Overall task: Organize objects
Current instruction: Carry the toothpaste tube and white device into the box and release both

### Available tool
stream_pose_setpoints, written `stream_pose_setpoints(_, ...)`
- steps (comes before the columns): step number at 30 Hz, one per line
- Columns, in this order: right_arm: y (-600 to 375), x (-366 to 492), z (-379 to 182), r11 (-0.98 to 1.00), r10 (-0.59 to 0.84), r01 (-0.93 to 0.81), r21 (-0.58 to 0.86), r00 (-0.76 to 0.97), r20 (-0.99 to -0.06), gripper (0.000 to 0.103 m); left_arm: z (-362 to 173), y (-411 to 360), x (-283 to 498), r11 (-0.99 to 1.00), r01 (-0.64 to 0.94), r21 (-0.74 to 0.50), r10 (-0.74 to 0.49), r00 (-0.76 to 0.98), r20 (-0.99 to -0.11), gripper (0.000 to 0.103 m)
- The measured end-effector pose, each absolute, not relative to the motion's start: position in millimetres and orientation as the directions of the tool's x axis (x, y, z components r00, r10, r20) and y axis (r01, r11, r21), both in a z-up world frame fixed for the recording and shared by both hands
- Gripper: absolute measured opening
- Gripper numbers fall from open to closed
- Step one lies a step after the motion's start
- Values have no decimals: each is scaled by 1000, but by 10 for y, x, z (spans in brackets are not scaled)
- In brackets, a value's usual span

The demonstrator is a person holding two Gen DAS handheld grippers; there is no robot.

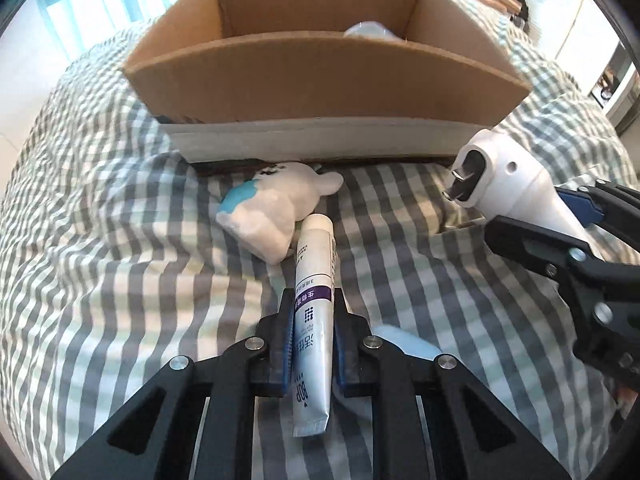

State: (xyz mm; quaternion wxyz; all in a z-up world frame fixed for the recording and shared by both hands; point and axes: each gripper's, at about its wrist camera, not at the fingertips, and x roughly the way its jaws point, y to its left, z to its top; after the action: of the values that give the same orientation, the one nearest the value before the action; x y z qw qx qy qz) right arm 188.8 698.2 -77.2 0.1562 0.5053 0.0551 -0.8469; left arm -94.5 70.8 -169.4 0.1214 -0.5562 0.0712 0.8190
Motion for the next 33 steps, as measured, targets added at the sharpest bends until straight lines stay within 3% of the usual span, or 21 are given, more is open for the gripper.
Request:
stream_pose_setpoints(22,6502,2572,180,-922,-166,373,-107,-629,-759,43,-366,254,-449,-961,-277,-15,191,-618,-763,15)
stream_pose_setpoints(33,6446,2432,822,-925,-200,363,-110,-714,-671,43,291,302,-834,-961,-271,47,170,-719,-674,15)
